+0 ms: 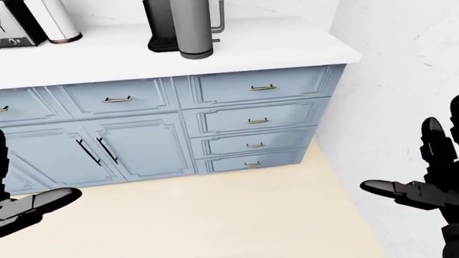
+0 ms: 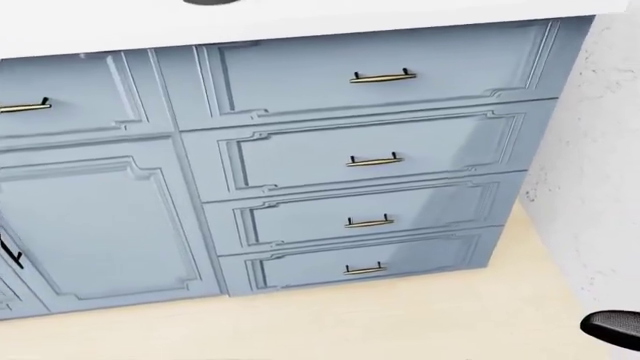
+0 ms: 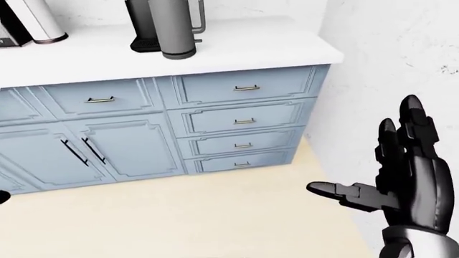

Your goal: Close the lid of the electric kettle.

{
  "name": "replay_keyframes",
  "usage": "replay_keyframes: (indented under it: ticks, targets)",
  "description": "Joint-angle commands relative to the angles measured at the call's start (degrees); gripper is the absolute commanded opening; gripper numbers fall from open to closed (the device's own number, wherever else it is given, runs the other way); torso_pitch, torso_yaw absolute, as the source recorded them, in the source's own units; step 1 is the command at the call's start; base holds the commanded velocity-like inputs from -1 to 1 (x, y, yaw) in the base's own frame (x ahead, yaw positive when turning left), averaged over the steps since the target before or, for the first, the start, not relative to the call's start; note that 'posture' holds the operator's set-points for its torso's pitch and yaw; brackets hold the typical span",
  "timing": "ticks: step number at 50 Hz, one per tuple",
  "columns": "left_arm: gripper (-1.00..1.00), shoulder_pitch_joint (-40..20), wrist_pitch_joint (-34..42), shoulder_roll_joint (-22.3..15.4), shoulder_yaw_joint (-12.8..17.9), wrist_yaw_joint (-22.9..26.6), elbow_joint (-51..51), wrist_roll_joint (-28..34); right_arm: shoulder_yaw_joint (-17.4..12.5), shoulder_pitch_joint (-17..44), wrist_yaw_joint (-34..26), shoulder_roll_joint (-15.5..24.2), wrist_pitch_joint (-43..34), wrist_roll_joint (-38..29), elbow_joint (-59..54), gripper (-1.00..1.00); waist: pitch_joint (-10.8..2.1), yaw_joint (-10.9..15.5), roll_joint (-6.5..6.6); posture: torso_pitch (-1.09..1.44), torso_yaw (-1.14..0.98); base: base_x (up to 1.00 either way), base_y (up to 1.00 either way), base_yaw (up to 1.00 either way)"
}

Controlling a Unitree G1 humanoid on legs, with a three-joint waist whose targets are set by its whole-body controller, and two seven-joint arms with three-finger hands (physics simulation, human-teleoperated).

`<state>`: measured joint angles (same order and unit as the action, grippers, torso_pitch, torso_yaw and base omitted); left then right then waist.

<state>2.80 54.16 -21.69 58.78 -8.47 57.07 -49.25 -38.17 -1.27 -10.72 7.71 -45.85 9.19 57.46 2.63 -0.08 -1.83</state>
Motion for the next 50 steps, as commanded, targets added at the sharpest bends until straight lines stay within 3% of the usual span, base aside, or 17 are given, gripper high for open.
replay_keyframes:
  ticks: [1,3,7,10,13,14,17,24,27,28,30,35,37,39,40,42,50]
  targets:
    - [1.0,-0.5,-1.6,-0.6,0.2,0.3,1.1,0.0,-0.5,0.4,0.2,0.5,1.1,-0.1,1.1,1.0,-0.66,-0.1,-0.72,0.0,0.0,0.0,0.2,0.0]
    - [1.0,-0.5,-1.5,-0.6,0.3,0.2,1.3,-0.1,-0.6,0.5,0.2,0.5,1.0,0.0,1.1,1.0,-0.58,-0.7,0.61,0.0,0.0,0.0,0.2,0.0]
    - [1.0,-0.4,-1.7,-0.5,0.3,0.4,1.2,0.1,-0.5,0.4,0.2,0.5,0.8,-0.1,1.4,1.0,-0.98,-0.2,0.14,0.0,0.0,0.0,0.2,0.0]
    - [1.0,-0.3,-1.6,-0.4,0.2,0.5,1.4,0.2,-0.4,0.5,0.2,0.5,0.7,-0.1,1.5,1.0,-0.23,-0.2,1.76,0.0,0.0,0.0,0.2,0.0]
    - [1.0,-0.4,-1.6,-0.4,0.3,0.5,1.3,0.1,-0.4,0.6,0.2,0.6,0.5,-0.1,1.6,1.0,-0.47,-0.4,5.1,0.0,0.0,0.0,0.2,0.0]
    - [1.0,-0.4,-1.6,-0.5,0.3,0.5,1.3,0.1,-0.3,0.6,0.3,0.6,0.4,-0.1,1.6,1.0,-1.28,-0.4,7.59,0.0,0.0,0.0,0.2,0.0]
    - [1.0,-0.4,-1.8,-0.4,0.0,0.8,1.0,0.6,-0.3,0.6,0.2,0.5,0.5,-0.2,1.5,1.0,-0.04,0.0,6.1,0.0,0.0,0.0,0.19,0.0]
    - [1.0,-0.6,-1.5,-0.5,0.2,0.5,1.1,0.3,0.0,0.6,0.3,0.5,0.7,-0.4,1.3,1.0,-0.23,-0.1,1.87,0.0,0.0,0.0,0.2,0.0]
    - [1.0,-0.6,-1.4,-0.6,0.3,0.3,1.3,0.0,0.6,0.2,0.2,0.2,2.1,-1.0,0.2,1.0,-1.19,-0.2,-2.12,0.0,0.0,0.0,0.2,0.0]
    - [1.0,-0.6,-1.2,-0.7,0.5,0.2,1.4,-0.3,0.4,0.2,0.2,0.2,2.1,-0.9,0.3,1.0,-0.45,-0.8,0.66,0.0,0.0,0.0,0.2,0.0]
    - [1.0,-0.5,-1.4,-0.6,0.4,0.2,1.4,-0.2,0.6,0.1,0.2,0.1,2.7,-1.2,-0.2,1.0,-0.83,-0.4,-0.51,0.0,0.0,0.0,0.2,0.0]
    - [1.0,-0.3,-1.7,-0.4,0.2,0.5,1.4,0.1,0.2,0.2,0.3,0.2,1.5,-0.8,0.9,1.0,-0.25,-0.2,1.58,0.0,0.0,0.0,0.2,0.0]
    - [1.0,-0.2,-2.0,-0.2,0.0,0.9,1.1,0.5,0.1,0.2,0.2,0.2,1.5,-0.8,0.9,1.0,-0.13,-0.3,3.38,0.0,0.0,0.0,0.2,0.0]
    - [1.0,-0.4,-1.9,-0.3,0.0,0.8,1.1,0.5,0.2,0.3,0.3,0.2,1.2,-0.8,1.2,1.0,-1.02,-0.4,6.98,0.0,0.0,0.0,0.2,0.0]
    - [1.0,-0.3,-2.1,-0.1,-0.3,1.0,1.0,1.1,0.2,0.3,0.2,0.2,1.4,-0.9,1.0,1.0,-1.61,-0.7,7.3,0.0,0.0,0.0,0.2,0.0]
    - [1.0,-0.5,-1.8,-0.1,-0.3,0.9,1.2,0.9,0.1,0.2,0.1,0.1,1.8,-0.9,0.5,1.0,0.04,-0.2,6.25,0.0,0.0,0.0,0.2,0.0]
    - [1.0,-0.4,-1.6,0.1,-0.1,1.2,1.3,1.1,0.3,0.2,0.2,0.2,1.6,-1.0,0.8,1.0,-0.23,-0.2,1.13,0.0,0.0,0.0,0.2,0.0]
